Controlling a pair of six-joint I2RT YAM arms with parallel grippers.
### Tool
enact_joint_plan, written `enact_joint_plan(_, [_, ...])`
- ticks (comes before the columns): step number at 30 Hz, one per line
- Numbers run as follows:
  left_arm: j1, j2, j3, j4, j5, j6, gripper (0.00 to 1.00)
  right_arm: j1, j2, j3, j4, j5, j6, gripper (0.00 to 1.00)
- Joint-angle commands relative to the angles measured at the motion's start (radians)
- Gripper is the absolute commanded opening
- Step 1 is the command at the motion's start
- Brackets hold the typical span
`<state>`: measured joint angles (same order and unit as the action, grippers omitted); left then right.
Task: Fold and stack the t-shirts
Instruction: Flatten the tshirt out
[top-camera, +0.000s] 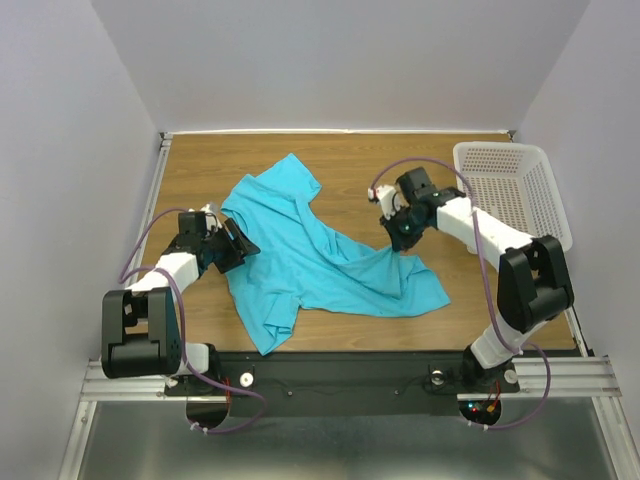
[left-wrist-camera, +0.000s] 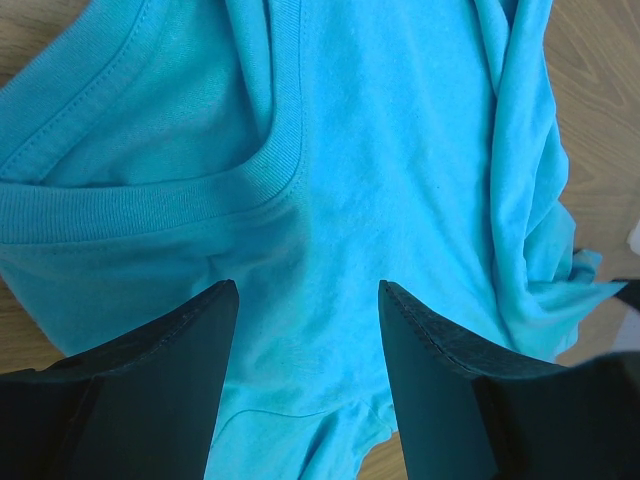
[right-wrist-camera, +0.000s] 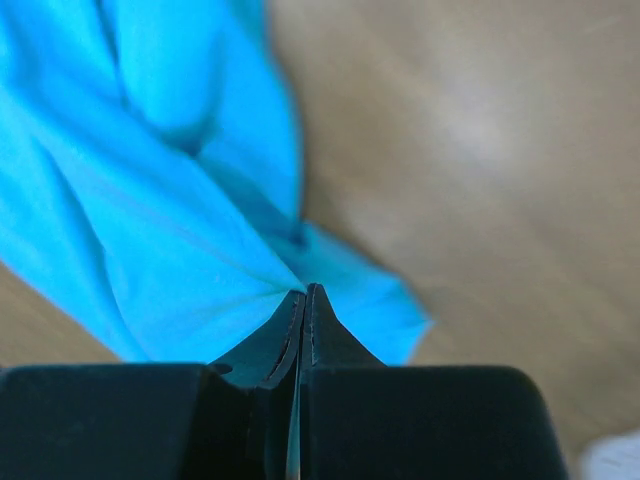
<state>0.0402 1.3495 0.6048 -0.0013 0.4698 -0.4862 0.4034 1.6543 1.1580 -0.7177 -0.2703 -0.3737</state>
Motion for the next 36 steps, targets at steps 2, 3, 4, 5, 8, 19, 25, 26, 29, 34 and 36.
enact_joint_plan(2, [-0.003, 0.016, 0.039, 0.003, 0.006, 0.017, 0.69, -0.075, 0.024, 0.181, 0.050, 0.161, -0.064, 0.01])
enact_joint_plan(3, [-0.003, 0.016, 0.041, 0.003, 0.006, 0.017, 0.69, -0.084, 0.059, 0.199, 0.076, 0.183, -0.062, 0.01])
enact_joint_plan(4, [-0.003, 0.019, 0.039, 0.003, 0.004, 0.017, 0.69, -0.104, 0.073, 0.218, 0.095, 0.236, -0.056, 0.01])
enact_joint_plan(5, [-0.003, 0.020, 0.039, 0.003, 0.003, 0.015, 0.69, -0.113, 0.087, 0.247, 0.116, 0.258, -0.054, 0.01])
enact_joint_plan(8, [-0.003, 0.031, 0.044, 0.003, -0.002, 0.018, 0.69, -0.132, 0.157, 0.313, 0.193, 0.354, -0.036, 0.00])
enact_joint_plan(19, [-0.003, 0.030, 0.127, -0.051, -0.020, 0.072, 0.69, -0.167, 0.383, 0.465, 0.366, 0.542, -0.013, 0.01])
enact_joint_plan(25, [-0.003, 0.028, 0.353, -0.048, -0.112, 0.217, 0.70, -0.192, 0.415, 0.505, 0.391, 0.516, 0.007, 0.00])
enact_joint_plan(26, [-0.003, 0.051, 0.386, -0.043, -0.128, 0.241, 0.70, -0.193, 0.418, 0.509, 0.393, 0.510, 0.012, 0.01])
enact_joint_plan(29, [-0.003, 0.163, 0.511, -0.031, -0.186, 0.317, 0.71, -0.198, 0.427, 0.520, 0.400, 0.484, 0.021, 0.00])
enact_joint_plan(34, [-0.003, 0.397, 0.726, -0.031, -0.200, 0.425, 0.70, -0.199, 0.441, 0.537, 0.408, 0.436, 0.048, 0.01])
enact_joint_plan(36, [-0.003, 0.456, 0.785, -0.029, -0.175, 0.448, 0.69, -0.199, 0.446, 0.540, 0.409, 0.428, 0.053, 0.01])
